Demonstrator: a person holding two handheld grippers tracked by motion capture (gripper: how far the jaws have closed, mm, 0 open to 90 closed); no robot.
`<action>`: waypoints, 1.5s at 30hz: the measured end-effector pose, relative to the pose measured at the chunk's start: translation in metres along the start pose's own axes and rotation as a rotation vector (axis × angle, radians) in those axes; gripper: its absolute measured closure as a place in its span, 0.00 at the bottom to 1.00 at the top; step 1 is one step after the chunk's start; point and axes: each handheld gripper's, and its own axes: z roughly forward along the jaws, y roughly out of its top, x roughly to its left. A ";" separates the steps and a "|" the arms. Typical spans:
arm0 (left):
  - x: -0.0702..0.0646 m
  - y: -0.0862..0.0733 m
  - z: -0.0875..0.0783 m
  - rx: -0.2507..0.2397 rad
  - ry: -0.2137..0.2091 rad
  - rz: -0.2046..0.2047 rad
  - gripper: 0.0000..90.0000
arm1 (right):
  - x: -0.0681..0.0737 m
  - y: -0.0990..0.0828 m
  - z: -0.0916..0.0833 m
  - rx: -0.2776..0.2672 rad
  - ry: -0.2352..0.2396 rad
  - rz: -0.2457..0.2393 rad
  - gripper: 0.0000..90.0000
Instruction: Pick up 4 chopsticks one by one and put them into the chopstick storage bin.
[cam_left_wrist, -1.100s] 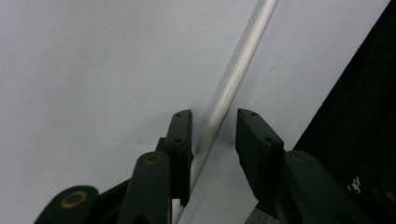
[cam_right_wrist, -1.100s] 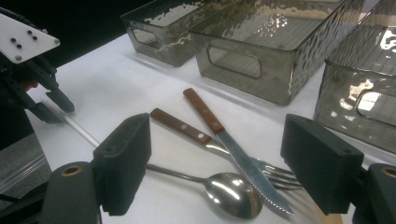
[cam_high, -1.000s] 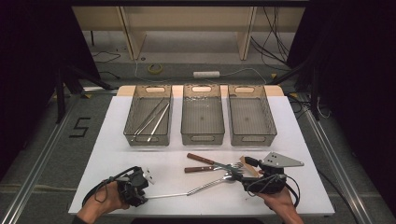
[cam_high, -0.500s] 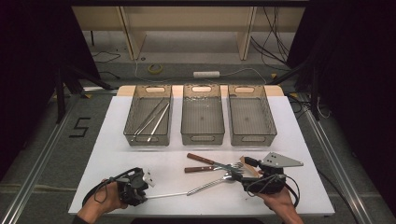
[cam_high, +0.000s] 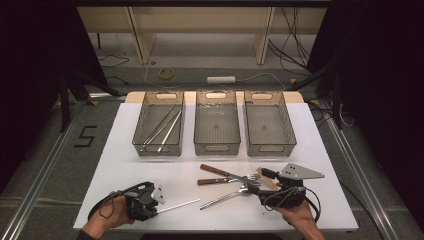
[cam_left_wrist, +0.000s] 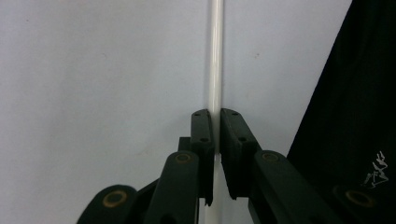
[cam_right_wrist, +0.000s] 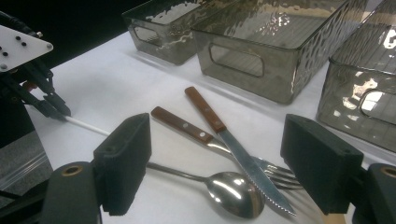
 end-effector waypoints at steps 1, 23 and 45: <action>0.000 0.000 0.000 0.000 0.000 0.000 0.93 | 0.000 0.000 0.000 0.000 0.000 0.000 0.28; 0.002 0.002 -0.009 -0.010 -0.016 -0.074 0.93 | 0.000 0.000 0.000 -0.001 0.001 0.002 0.29; 0.022 0.000 -0.029 -0.165 0.044 -0.300 0.93 | -0.001 0.000 0.000 0.001 -0.003 0.005 0.29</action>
